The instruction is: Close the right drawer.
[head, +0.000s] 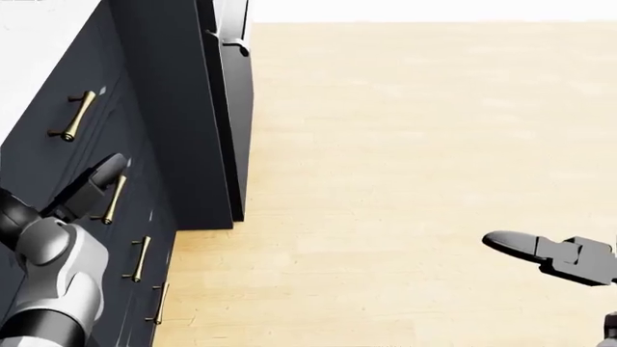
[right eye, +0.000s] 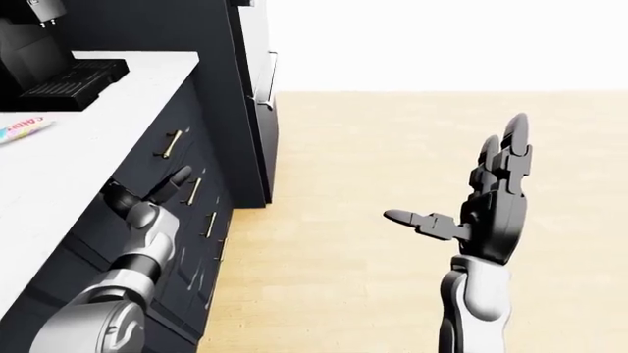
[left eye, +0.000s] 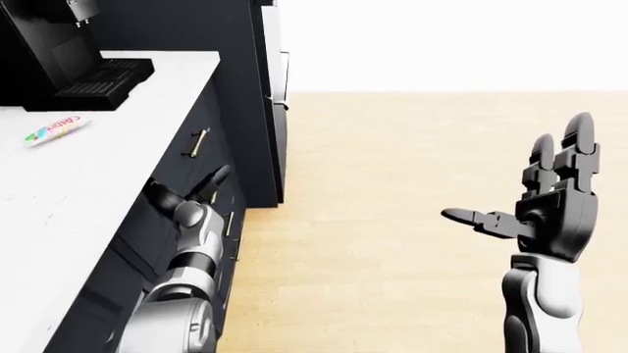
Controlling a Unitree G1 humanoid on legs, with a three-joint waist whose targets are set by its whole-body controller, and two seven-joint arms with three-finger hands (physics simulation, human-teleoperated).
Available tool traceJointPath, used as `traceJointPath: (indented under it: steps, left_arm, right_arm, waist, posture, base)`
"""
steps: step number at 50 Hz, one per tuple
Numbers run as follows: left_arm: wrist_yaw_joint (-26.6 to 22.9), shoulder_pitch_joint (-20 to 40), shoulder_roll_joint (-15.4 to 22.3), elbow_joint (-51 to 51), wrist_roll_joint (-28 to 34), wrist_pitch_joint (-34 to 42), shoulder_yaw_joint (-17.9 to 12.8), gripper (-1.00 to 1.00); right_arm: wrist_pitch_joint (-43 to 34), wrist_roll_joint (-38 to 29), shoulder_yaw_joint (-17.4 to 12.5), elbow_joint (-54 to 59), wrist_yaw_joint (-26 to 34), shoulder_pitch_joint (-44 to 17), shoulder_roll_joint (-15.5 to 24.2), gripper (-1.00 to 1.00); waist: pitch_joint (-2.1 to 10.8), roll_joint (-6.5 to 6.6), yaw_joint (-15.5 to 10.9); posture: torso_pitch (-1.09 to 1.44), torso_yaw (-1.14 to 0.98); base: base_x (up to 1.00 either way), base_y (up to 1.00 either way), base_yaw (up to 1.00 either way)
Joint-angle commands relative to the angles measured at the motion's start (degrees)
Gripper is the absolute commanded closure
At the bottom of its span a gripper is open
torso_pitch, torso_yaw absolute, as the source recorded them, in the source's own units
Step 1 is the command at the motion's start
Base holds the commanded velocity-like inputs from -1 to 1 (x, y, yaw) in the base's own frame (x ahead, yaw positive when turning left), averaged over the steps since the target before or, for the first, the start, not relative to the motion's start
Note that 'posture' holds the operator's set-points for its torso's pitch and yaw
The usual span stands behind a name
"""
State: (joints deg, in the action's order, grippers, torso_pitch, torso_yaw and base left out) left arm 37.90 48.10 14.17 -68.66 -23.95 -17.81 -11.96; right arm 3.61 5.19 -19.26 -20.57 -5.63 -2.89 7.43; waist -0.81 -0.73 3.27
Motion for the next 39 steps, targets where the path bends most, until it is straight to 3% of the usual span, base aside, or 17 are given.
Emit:
traceJointPath:
  steps: [1,39]
  left_arm:
    - [2.58,1.89,3.91,2.19,-0.93,-3.15,-2.35,-1.0]
    - [3.03,0.87,10.68,0.61,-6.58,-3.32,-5.4,-1.0]
  right_arm:
    - [1.51,-0.04,-0.29,-2.31,0.0,-0.98,0.59,-1.0]
    - [1.45,-0.25,-0.15,-2.2,0.13,-1.2,0.65,-1.0]
  waist:
    - [1.39,-0.05,-1.01]
    - [1.18,0.5,-1.08]
  posture:
    - [0.0,0.0]
    - [0.0,0.0]
  base:
    - [0.0,0.0,0.0]
    - [0.0,0.0,0.0]
